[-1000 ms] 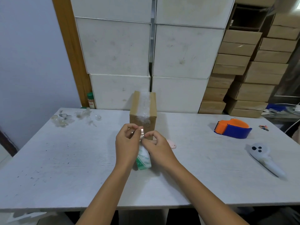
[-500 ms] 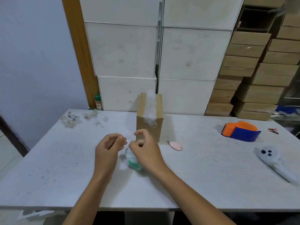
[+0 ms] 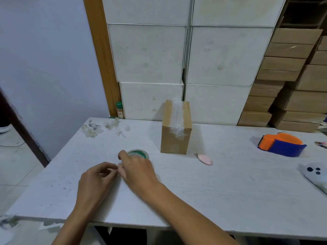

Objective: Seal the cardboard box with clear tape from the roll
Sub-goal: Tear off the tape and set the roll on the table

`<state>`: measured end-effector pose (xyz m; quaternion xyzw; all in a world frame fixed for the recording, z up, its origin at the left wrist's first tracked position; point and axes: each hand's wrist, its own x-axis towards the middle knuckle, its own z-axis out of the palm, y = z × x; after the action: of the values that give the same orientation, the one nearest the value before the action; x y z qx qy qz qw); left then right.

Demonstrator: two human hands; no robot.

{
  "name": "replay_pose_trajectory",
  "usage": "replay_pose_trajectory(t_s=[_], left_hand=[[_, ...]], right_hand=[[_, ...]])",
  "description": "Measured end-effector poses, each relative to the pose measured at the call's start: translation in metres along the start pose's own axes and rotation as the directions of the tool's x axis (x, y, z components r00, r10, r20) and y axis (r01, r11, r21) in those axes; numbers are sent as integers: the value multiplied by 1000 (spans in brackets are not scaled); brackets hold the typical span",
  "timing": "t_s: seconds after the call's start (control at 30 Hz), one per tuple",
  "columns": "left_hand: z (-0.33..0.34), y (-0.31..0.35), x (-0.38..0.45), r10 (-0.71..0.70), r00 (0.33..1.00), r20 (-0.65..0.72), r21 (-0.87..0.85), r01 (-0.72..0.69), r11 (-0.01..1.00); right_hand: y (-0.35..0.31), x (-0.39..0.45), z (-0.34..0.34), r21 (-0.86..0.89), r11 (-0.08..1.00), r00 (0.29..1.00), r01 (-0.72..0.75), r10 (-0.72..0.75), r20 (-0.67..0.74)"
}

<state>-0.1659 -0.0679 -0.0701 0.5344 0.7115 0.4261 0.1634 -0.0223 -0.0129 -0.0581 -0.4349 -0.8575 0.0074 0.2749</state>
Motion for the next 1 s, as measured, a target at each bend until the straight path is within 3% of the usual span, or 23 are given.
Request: replay_pose_trajectory(t_s=[0.17,0.5,1.0], left_hand=[[-2,-7,-2,-22,998,-66,79,28,996],[0,-9,-4,27,997,-70,149,-17,989],[-4,-5,-2,-55,995,-85,207,71,976]], right_hand=[[6,-3,11,-123,992,996,-3,-8,-91],[12,-8,11,-7,997,975,80,-79,-209],[22,-10,-13,41,998,972,42,-32,-232]])
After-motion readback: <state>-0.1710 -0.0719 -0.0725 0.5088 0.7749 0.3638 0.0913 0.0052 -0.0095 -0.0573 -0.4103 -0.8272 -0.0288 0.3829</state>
